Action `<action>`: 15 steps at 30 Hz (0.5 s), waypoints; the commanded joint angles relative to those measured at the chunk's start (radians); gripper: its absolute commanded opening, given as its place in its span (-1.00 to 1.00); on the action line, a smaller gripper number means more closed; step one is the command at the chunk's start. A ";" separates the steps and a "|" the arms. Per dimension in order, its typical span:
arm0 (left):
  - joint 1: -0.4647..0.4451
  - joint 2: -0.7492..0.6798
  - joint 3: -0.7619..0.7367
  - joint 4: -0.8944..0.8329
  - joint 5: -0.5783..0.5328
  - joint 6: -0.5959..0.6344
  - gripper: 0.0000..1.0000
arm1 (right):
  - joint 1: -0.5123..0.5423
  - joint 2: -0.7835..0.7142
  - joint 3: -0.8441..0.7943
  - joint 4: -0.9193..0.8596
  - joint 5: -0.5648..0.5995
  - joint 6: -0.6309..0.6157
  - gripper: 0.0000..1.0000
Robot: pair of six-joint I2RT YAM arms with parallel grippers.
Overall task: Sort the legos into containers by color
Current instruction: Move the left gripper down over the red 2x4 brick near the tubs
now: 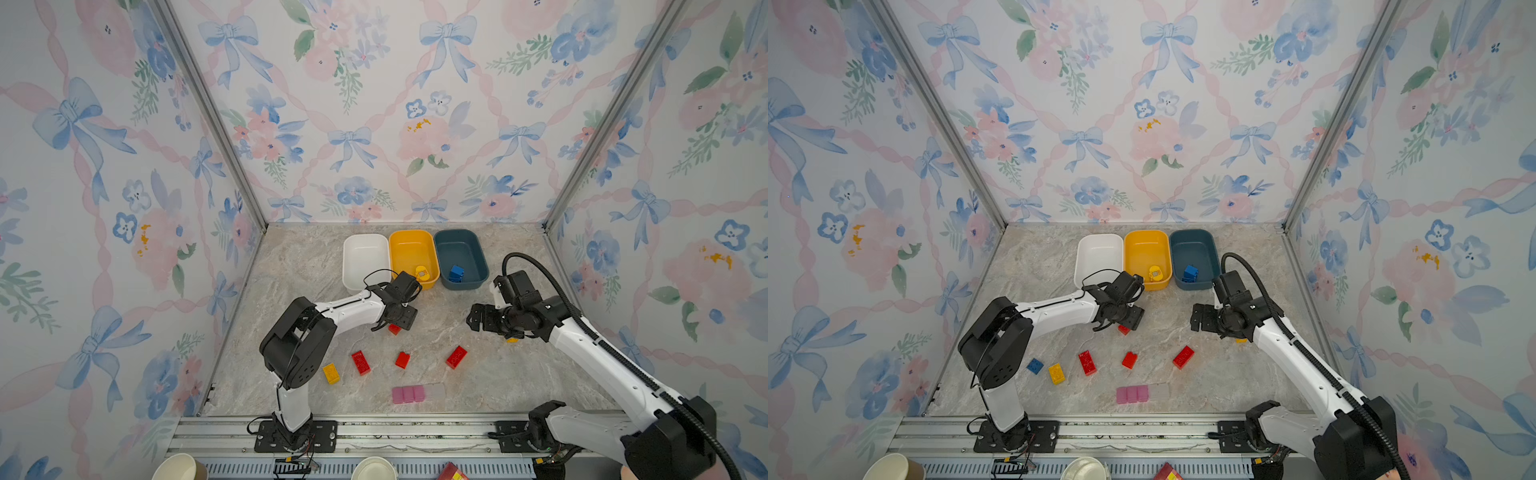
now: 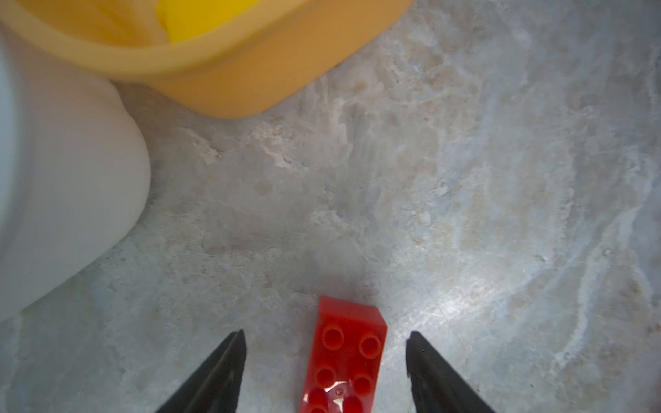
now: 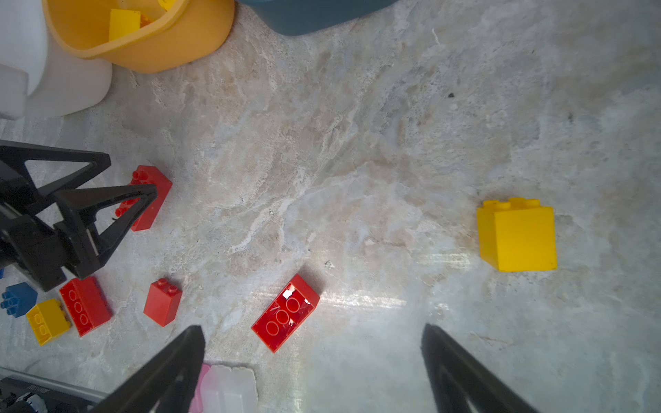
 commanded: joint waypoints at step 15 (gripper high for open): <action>-0.019 0.030 -0.050 -0.026 0.016 -0.014 0.07 | 0.011 -0.007 -0.005 -0.011 0.017 0.012 0.94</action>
